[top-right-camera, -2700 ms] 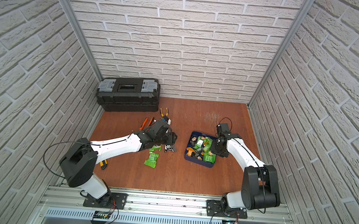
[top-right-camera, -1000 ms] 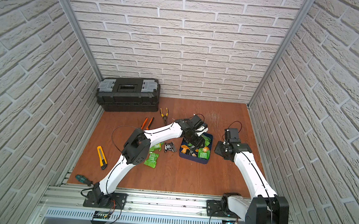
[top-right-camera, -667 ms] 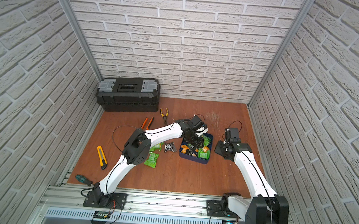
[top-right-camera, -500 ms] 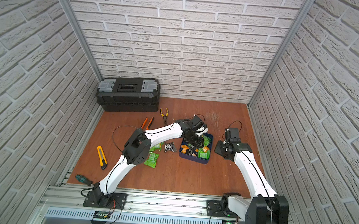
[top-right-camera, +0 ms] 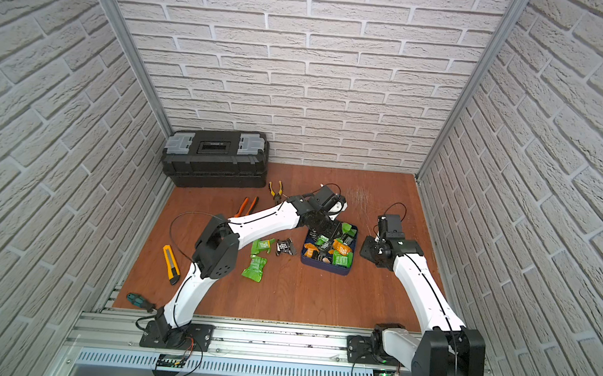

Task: Take the cookies out of the storage box
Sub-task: Pick up the cookie from the storage box, then place the cookie at the center of the board.

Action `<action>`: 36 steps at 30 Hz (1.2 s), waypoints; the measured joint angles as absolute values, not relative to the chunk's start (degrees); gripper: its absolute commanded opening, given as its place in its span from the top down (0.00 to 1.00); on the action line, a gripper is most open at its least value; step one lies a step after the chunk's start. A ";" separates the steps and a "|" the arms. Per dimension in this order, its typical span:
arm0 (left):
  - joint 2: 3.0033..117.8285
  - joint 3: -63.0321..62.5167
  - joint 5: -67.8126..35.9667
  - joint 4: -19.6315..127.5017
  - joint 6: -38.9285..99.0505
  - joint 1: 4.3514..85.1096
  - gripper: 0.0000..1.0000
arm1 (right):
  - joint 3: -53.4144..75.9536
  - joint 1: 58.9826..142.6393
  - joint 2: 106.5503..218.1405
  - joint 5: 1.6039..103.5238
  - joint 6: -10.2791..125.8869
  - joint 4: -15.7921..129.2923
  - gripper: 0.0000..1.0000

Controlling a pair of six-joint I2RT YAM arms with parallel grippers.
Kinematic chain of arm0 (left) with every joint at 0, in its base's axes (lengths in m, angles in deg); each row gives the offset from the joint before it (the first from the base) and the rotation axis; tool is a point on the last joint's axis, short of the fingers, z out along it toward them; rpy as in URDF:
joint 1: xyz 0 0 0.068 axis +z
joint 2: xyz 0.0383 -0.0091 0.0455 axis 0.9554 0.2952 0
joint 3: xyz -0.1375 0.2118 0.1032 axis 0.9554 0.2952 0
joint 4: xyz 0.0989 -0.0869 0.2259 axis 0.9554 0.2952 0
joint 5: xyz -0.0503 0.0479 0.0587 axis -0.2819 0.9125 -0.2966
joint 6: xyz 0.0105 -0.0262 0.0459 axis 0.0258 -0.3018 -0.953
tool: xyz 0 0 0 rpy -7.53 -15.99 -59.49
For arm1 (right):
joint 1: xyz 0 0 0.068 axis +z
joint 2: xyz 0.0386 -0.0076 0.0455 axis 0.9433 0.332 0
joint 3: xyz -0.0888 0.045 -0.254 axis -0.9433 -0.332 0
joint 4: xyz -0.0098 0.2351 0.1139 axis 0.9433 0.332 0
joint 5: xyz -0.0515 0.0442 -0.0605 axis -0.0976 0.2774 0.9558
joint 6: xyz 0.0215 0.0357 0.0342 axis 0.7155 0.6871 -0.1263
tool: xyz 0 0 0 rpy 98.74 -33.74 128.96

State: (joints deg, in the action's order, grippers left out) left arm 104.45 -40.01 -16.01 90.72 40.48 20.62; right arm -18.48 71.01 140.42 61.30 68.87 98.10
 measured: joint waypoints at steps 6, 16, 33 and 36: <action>91.94 -27.05 -10.46 88.77 42.88 20.62 0.72 | -18.33 70.97 141.88 59.50 69.54 97.05 0.57; 74.68 -5.17 -2.90 93.97 45.59 20.10 0.71 | -17.23 70.97 145.05 57.62 70.24 94.72 0.56; 78.26 5.63 5.43 95.24 48.43 16.12 0.67 | -17.23 70.97 145.64 56.73 71.53 93.10 0.57; 80.21 5.41 6.22 95.44 48.43 16.12 0.59 | -17.23 70.99 145.64 56.71 71.73 93.01 0.57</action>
